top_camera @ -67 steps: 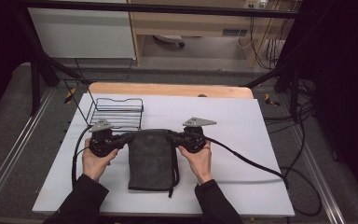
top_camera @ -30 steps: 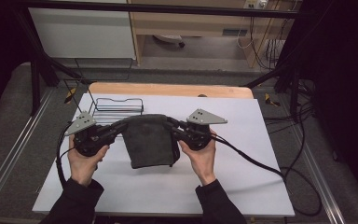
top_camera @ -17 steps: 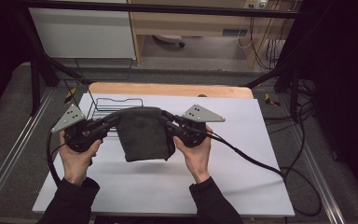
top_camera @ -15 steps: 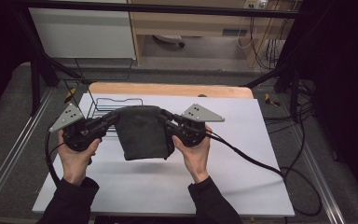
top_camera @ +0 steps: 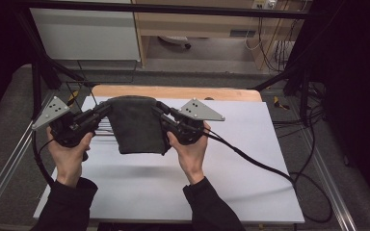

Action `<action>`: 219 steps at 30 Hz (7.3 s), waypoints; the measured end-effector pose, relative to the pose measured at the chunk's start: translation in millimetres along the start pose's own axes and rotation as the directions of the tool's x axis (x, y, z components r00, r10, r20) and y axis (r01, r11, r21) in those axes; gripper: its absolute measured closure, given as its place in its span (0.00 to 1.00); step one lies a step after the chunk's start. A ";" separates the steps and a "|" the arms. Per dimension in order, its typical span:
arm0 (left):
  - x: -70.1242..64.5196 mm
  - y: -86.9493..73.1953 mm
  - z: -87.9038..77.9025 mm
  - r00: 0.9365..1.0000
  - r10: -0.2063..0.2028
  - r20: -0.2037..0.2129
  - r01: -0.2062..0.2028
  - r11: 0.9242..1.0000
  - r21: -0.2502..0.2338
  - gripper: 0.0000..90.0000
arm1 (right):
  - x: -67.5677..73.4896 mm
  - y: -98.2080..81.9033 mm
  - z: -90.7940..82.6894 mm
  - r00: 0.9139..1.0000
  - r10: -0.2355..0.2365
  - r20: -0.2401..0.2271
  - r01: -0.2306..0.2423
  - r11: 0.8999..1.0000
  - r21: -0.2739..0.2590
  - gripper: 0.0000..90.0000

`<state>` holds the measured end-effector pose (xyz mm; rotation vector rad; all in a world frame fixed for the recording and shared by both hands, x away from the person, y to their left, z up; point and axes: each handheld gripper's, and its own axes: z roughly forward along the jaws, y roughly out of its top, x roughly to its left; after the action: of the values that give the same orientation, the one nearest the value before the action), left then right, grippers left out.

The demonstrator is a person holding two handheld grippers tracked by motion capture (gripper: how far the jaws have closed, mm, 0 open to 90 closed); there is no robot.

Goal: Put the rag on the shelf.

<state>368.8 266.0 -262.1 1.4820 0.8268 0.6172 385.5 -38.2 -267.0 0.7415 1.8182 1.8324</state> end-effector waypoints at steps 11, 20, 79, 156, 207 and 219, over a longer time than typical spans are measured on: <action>14.2 18.3 -9.1 1.000 -0.008 -0.028 0.006 0.999 -0.053 0.90 | 11.1 19.2 17.6 1.000 -0.015 -0.013 0.015 0.999 -0.034 0.88; 24.3 34.2 -15.0 0.999 -0.017 -0.047 0.012 0.994 -0.111 0.90 | 18.2 38.7 35.1 0.999 -0.039 -0.017 0.038 0.997 -0.062 0.88; 76.1 146.2 -18.6 0.991 -0.043 -0.128 0.006 0.961 -0.277 0.90 | 24.5 146.3 116.6 0.994 -0.106 0.002 0.104 0.977 -0.187 0.88; 123.0 83.4 17.2 0.994 0.006 -0.112 -0.009 1.000 -0.026 0.90 | -20.8 77.7 157.9 0.998 -0.061 0.000 0.061 0.998 0.023 0.88; 102.8 85.0 -10.8 0.992 0.007 -0.123 0.016 0.981 0.192 0.86 | 4.1 49.4 136.9 0.975 -0.152 -0.162 0.181 0.965 0.188 0.86; 96.9 64.1 4.6 0.996 0.034 -0.086 -0.005 0.948 0.320 1.00 | 6.4 50.0 131.9 0.966 -0.164 -0.201 0.210 0.950 0.233 0.76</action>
<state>438.7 341.9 -208.6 1.7670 1.0196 0.5872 469.9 64.2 -218.6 0.4795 2.1859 1.6071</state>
